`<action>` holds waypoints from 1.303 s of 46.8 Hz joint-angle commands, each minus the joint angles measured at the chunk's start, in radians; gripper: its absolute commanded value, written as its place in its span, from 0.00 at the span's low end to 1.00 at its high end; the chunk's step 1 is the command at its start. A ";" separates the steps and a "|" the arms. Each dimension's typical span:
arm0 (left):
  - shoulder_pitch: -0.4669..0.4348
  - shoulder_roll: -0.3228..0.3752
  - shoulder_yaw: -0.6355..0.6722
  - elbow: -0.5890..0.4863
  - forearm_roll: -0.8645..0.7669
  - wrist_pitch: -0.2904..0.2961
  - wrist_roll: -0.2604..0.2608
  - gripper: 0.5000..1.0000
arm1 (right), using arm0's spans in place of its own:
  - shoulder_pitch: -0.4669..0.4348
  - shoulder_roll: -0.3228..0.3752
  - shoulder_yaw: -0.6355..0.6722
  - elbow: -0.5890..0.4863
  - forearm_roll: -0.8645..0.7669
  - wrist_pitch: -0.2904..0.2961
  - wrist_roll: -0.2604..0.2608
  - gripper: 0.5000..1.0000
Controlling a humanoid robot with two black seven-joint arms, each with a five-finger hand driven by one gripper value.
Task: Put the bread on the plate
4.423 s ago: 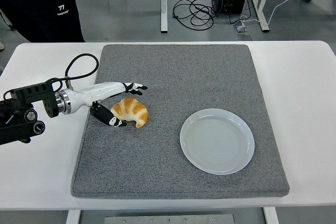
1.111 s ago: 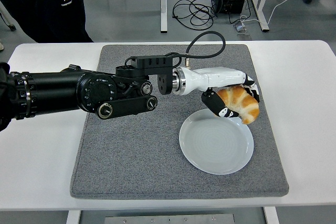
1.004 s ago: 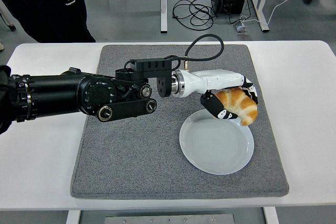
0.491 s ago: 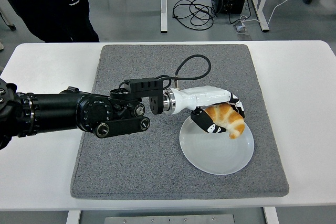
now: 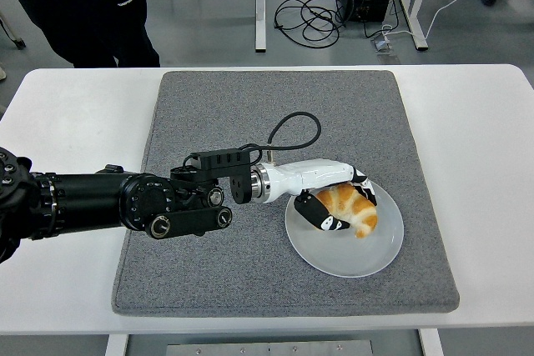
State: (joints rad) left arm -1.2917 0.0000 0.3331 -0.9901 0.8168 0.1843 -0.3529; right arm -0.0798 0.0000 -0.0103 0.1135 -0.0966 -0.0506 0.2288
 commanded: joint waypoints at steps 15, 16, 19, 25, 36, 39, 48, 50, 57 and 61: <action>0.011 0.000 -0.003 0.001 -0.016 0.000 0.002 0.09 | 0.000 0.000 0.000 0.000 0.000 0.000 0.000 1.00; 0.011 0.000 -0.003 0.001 -0.016 0.000 0.002 0.13 | 0.000 0.000 0.000 0.000 0.000 0.000 0.001 1.00; 0.011 0.000 -0.002 0.001 -0.018 0.000 0.002 0.20 | 0.000 0.000 0.000 0.000 0.000 0.002 0.000 1.00; 0.011 0.000 -0.002 -0.001 -0.019 -0.002 0.002 0.34 | 0.000 0.000 0.000 0.000 0.000 0.000 0.000 1.00; 0.009 0.000 -0.003 -0.002 -0.021 -0.002 0.002 0.50 | 0.000 0.000 0.000 0.000 0.000 0.000 0.000 1.00; 0.009 0.000 -0.003 -0.005 -0.021 -0.002 0.002 0.55 | 0.000 0.000 0.000 0.000 0.000 0.000 0.001 1.00; 0.009 0.011 -0.003 -0.016 -0.019 -0.003 0.000 0.65 | 0.000 0.000 0.000 0.000 0.000 0.000 0.000 1.00; 0.009 0.014 -0.003 -0.015 -0.021 -0.003 0.000 0.69 | 0.000 0.000 0.000 0.002 0.000 0.000 0.000 1.00; 0.009 0.029 -0.005 -0.016 -0.021 -0.002 0.000 0.79 | 0.000 0.000 0.000 0.002 0.000 0.002 0.000 1.00; 0.009 0.034 -0.006 -0.016 -0.021 -0.003 0.000 0.83 | 0.000 0.000 0.000 0.002 0.000 0.002 0.000 1.00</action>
State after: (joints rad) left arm -1.2825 0.0304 0.3281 -1.0063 0.7964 0.1821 -0.3527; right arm -0.0798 0.0000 -0.0108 0.1148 -0.0967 -0.0503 0.2291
